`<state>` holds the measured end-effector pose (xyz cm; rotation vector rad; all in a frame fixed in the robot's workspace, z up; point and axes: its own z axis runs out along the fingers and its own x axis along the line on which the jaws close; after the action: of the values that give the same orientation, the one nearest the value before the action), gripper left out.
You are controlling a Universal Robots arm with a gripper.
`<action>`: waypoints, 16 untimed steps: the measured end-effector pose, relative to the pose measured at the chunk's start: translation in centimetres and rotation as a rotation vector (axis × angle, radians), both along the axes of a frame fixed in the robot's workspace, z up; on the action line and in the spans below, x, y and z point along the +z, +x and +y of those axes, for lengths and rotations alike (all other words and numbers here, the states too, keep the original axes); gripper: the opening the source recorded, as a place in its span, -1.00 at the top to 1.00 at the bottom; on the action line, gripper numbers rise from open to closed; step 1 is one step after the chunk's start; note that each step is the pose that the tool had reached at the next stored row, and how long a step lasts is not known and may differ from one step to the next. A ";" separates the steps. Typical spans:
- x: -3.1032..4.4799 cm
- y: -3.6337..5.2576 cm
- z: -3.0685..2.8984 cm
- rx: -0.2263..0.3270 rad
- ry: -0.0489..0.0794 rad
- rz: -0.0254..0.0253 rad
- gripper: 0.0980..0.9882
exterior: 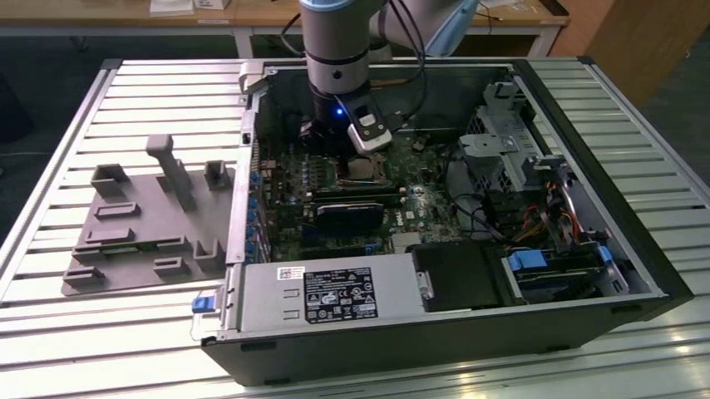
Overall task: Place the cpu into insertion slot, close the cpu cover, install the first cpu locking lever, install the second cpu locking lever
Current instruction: 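Close the cpu cover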
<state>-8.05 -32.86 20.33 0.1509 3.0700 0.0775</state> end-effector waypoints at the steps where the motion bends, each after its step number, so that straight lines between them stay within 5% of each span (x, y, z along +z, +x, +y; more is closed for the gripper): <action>1: -0.03 -0.06 0.00 0.000 0.001 0.0000 0.99; 16: -0.41 -0.21 0.00 0.001 0.002 0.0001 0.99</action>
<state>-8.27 -32.86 19.93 0.1498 3.0702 0.0810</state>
